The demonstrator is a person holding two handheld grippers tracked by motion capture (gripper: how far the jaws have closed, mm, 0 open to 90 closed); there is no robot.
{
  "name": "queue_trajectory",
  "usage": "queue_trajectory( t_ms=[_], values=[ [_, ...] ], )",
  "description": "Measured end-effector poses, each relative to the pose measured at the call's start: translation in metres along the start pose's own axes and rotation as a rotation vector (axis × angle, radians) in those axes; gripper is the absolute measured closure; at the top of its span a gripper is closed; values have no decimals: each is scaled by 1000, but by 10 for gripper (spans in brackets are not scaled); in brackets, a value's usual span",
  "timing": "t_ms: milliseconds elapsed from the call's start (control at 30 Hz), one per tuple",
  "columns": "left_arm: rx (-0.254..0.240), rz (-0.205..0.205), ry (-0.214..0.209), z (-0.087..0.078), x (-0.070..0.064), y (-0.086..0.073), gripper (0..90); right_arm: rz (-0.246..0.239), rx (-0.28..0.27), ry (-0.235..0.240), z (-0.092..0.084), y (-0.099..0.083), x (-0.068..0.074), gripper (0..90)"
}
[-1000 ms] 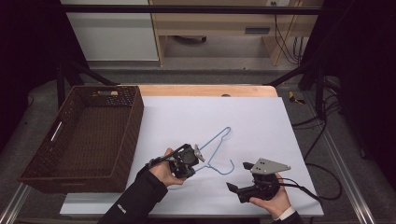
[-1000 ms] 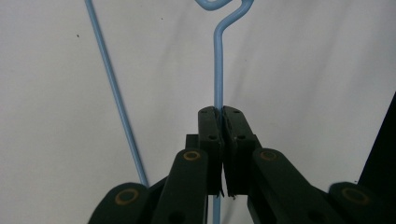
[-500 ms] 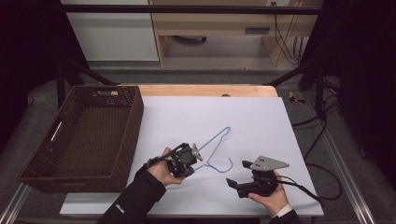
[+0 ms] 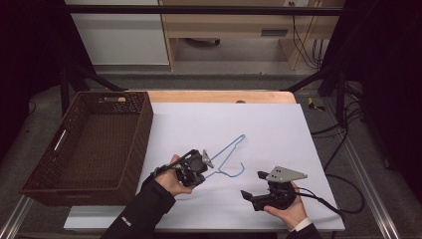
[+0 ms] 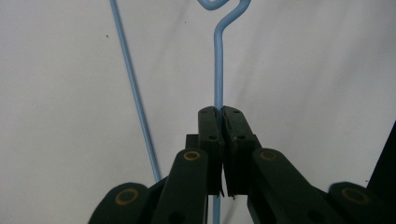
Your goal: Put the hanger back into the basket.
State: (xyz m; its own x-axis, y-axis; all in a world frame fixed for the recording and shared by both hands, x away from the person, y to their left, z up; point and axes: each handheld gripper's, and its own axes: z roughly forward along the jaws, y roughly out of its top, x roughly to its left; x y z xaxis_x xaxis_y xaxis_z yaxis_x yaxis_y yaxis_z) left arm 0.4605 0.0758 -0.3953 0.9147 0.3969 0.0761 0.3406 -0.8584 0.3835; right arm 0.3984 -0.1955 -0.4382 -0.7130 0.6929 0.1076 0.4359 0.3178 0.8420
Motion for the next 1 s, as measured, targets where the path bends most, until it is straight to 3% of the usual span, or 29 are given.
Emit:
queue_trajectory(
  t_ms=[1000],
  values=[
    [-67, -74, 67, -20, 22, -6, 876, -1, -15, -5, -6, 2, -1, 117]
  ],
)
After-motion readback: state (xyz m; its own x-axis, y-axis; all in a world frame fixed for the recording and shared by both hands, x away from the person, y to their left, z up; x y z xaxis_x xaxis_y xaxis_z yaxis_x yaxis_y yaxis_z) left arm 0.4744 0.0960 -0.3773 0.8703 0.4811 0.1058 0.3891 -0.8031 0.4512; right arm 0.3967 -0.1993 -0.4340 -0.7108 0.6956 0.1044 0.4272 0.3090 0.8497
